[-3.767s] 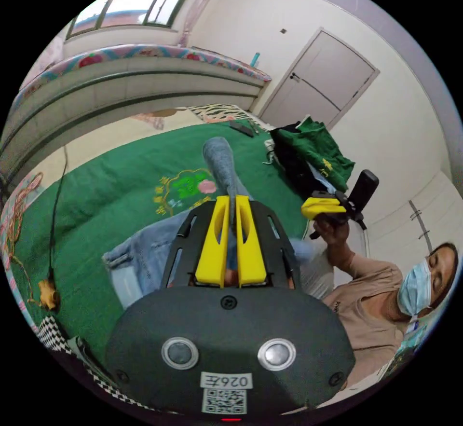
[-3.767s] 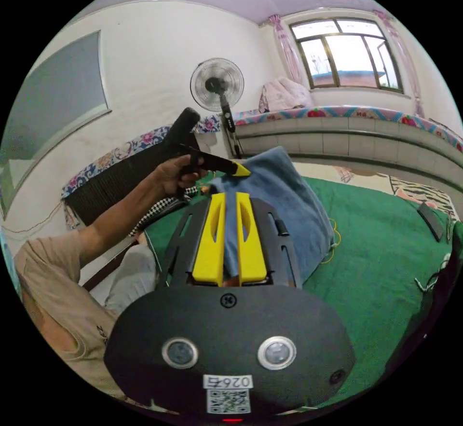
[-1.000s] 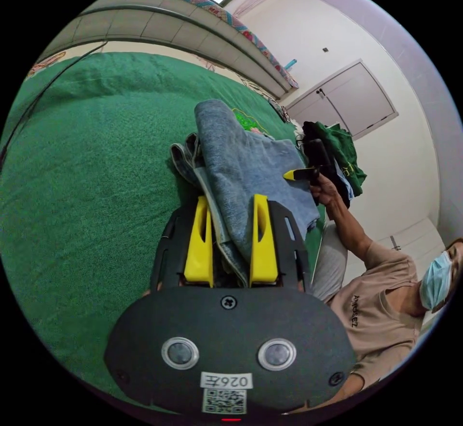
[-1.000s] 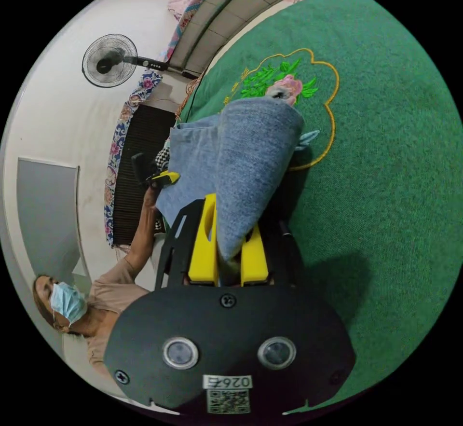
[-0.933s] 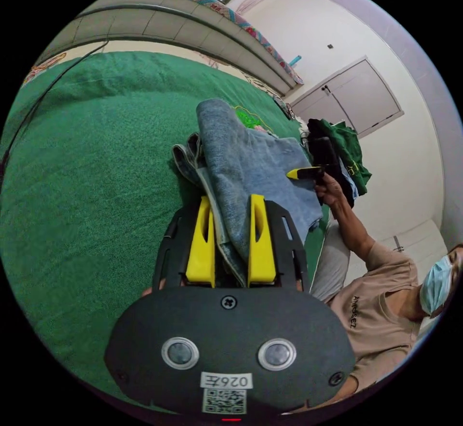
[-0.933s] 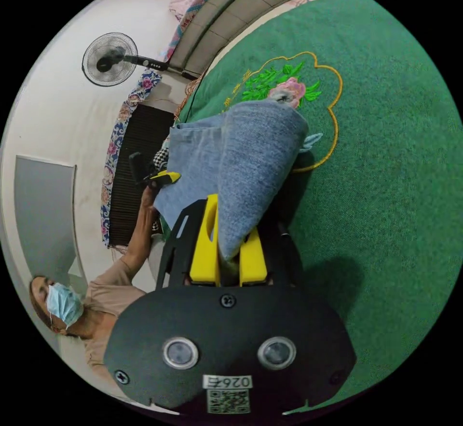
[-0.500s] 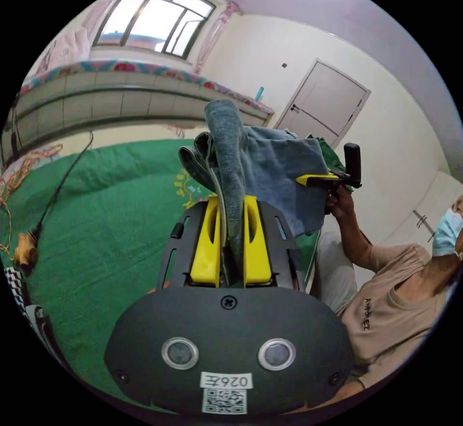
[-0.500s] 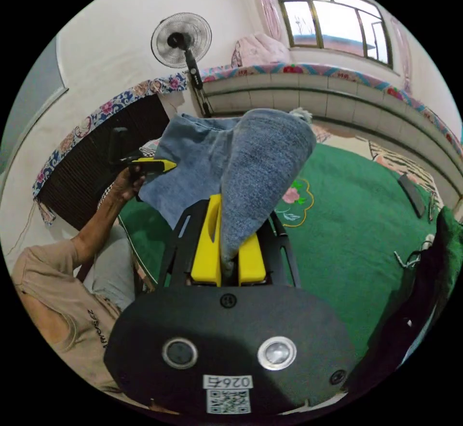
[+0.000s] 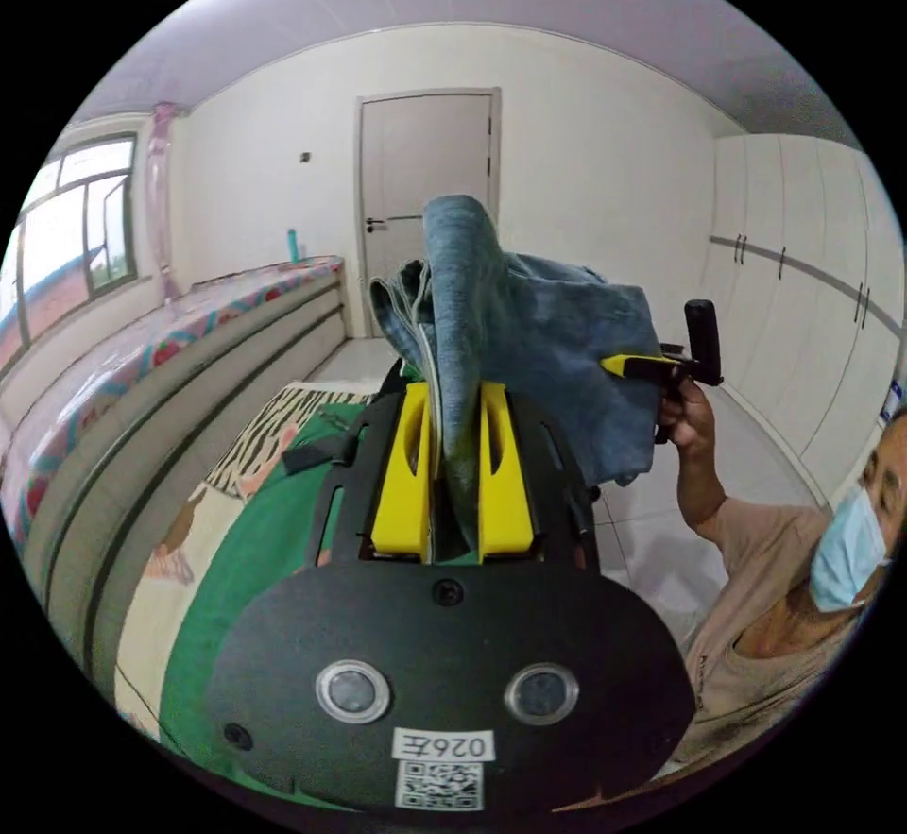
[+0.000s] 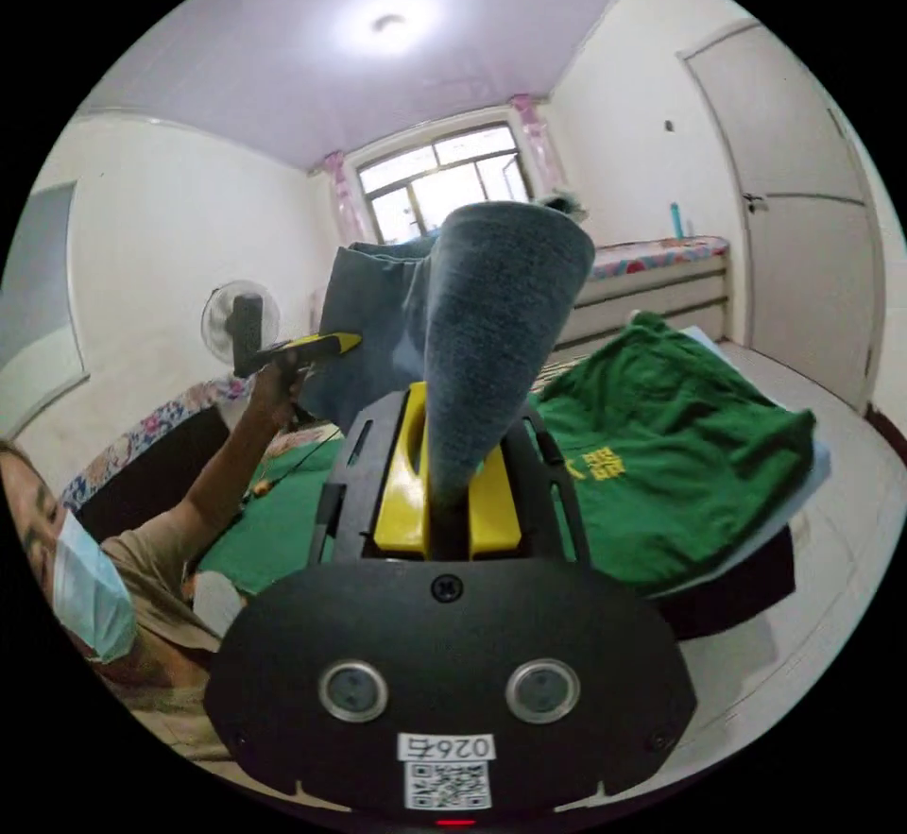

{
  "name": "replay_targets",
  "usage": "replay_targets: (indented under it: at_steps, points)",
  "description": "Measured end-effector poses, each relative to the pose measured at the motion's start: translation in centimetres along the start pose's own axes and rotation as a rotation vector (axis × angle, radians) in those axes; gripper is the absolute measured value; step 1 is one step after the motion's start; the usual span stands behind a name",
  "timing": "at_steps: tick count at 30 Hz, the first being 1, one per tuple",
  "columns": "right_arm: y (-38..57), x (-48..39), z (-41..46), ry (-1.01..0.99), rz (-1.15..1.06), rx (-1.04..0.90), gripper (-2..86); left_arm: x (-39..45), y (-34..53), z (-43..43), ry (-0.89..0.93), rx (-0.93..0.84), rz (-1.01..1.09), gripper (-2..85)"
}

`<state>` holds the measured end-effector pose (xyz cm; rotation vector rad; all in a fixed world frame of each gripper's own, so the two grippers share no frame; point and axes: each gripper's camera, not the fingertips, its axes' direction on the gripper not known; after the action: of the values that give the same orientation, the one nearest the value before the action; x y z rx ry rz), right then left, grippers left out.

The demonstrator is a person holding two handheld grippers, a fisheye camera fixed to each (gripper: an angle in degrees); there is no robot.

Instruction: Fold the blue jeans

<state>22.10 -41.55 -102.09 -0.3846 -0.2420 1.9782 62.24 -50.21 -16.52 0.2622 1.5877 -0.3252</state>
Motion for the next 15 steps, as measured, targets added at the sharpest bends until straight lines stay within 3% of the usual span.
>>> replay_targets:
  at_steps: [3,6,9,13,15]
  points:
    - [0.4,7.8,-3.1,0.176,0.191,0.016,4.0,0.0,-4.7,12.6,0.067,-0.069,-0.072,4.4]
    - [2.6,14.8,-3.3,0.435,0.382,-0.161,6.0,1.9,-3.2,21.0,0.025,-0.015,-0.287,-0.4]
    - [5.9,13.6,-5.8,0.526,0.325,-0.106,5.1,7.7,0.0,26.0,0.001,-0.040,-0.112,-0.7]
    - [6.7,5.6,-8.3,0.759,0.084,0.061,2.0,14.4,3.6,30.3,-0.304,-0.022,0.131,-0.8]
    - [5.9,3.0,-6.5,0.802,-0.059,0.037,0.9,15.2,4.2,32.8,-0.353,-0.064,0.119,-0.9]
